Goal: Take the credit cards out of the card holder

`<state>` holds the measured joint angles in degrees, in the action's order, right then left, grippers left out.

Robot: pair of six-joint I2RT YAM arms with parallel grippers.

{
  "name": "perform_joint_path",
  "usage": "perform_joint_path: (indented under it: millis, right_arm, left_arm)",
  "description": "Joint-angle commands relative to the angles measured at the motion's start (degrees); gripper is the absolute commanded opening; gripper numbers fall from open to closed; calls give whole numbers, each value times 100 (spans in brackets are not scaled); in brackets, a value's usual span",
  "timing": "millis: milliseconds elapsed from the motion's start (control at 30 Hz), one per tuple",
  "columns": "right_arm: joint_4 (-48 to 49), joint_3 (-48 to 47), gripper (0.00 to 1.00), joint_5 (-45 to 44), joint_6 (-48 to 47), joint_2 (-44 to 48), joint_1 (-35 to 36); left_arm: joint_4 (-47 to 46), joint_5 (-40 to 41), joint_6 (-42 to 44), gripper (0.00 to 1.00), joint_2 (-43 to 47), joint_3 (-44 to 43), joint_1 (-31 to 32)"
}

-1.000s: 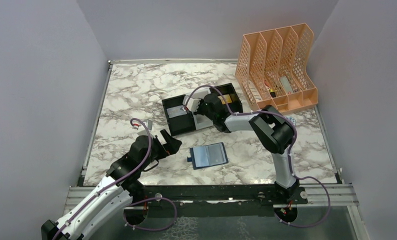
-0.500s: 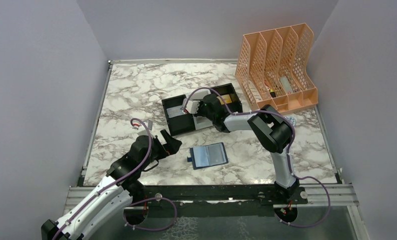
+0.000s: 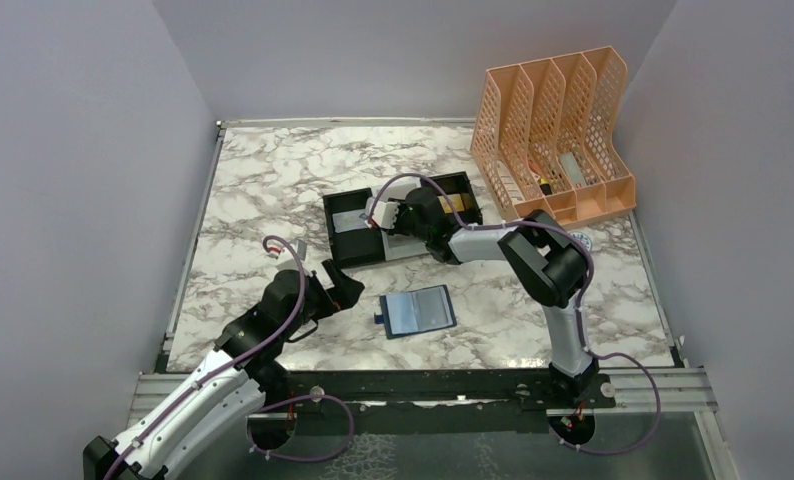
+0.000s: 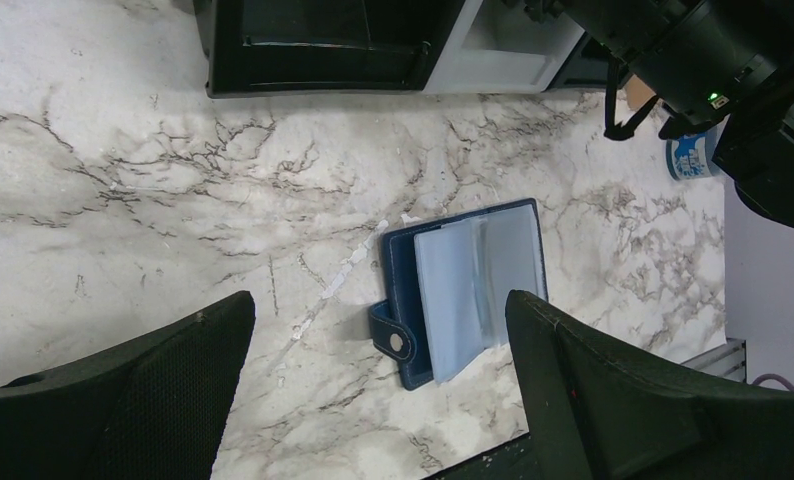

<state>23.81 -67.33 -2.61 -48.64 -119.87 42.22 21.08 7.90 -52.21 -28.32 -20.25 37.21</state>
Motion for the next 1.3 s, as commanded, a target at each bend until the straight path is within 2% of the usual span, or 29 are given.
perform_joint_path:
  millis: [0,200,433,600,767,833,967,1033,1200,1267]
  right_arm:
    - [-115,0,33,269,189,305,23]
    - [-430,-129,36,554,639,509,-44]
    - [-700,-133,37,597,585,663,-54]
    - [-210,36,38,288,962,840,-71]
    - [253,534,38,-287,2759,1723,-91]
    - [333,974,40,-735,3943,2289,-110]
    - [-568,1890,44,-1045,6637,3472,-174]
    - [-1138,2375,44,-708,7465,3983,-179]
    - [-1732,3602,44,593,8151,5161,-179]
    - [-1527,4105,43,1205,8367,5546,-179]
  left_arm:
    - [-128,-204,-6,99,-20,-100,-12]
    - [-173,-312,21,99,-80,-134,-12]
    - [-260,-469,54,99,-205,-178,-12]
    - [-441,-658,62,99,-258,-94,-10]
    - [-1277,-1363,155,99,-483,37,-12]
    - [-1834,-1867,174,99,-698,100,-10]
    - [-2804,-2578,276,97,-1364,190,5]
    - [-3002,-2704,333,94,-1774,136,38]
    - [-3020,-2406,559,83,-2389,-66,365]
    - [-3017,-2118,598,83,-2587,-134,548]
